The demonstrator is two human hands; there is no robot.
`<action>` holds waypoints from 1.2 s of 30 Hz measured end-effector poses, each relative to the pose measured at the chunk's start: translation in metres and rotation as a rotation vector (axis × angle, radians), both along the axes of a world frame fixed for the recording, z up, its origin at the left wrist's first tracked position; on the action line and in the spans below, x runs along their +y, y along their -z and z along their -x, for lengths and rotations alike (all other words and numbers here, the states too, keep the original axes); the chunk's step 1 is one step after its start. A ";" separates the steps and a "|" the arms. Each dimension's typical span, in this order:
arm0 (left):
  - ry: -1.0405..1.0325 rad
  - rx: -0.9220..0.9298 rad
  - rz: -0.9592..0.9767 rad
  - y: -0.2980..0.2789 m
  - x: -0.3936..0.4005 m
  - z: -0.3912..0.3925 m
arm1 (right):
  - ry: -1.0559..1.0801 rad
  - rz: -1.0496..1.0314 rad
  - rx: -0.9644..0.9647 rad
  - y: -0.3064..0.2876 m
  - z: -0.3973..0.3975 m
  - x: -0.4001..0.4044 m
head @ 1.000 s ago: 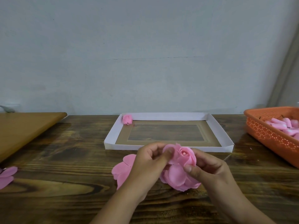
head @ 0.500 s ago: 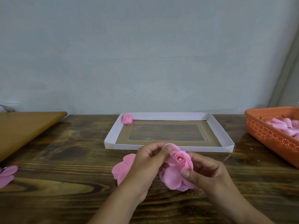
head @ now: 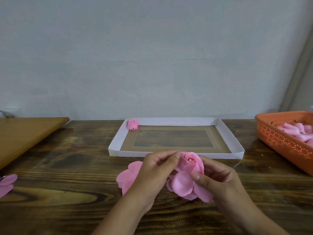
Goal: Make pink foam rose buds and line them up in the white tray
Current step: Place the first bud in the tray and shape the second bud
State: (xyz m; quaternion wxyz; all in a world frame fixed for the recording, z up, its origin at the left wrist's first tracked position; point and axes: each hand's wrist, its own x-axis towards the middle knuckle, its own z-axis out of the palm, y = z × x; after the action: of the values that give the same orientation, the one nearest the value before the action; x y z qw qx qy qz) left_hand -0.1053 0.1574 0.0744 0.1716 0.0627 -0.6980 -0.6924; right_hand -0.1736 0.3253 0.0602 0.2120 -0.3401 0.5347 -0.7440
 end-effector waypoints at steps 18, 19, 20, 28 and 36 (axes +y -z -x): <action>0.078 0.044 -0.188 -0.001 -0.001 0.001 | 0.039 0.013 -0.110 0.006 0.008 0.002; 0.106 0.047 -0.167 -0.001 -0.001 0.001 | 0.010 0.029 -0.127 0.006 0.008 0.002; 0.125 0.045 -0.134 0.000 0.000 0.000 | -0.017 0.048 -0.148 0.005 0.009 0.002; 0.074 -0.111 -0.083 0.001 -0.001 0.000 | -0.065 0.146 -0.263 0.000 0.012 0.003; 0.197 -0.250 0.077 0.001 0.002 -0.005 | 0.062 0.091 -0.184 -0.003 0.009 0.003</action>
State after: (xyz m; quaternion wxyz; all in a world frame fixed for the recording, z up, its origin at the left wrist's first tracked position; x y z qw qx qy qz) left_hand -0.1004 0.1595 0.0732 0.0167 0.0731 -0.7426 -0.6655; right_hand -0.1826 0.3285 0.0637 0.2212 -0.2630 0.4890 -0.8017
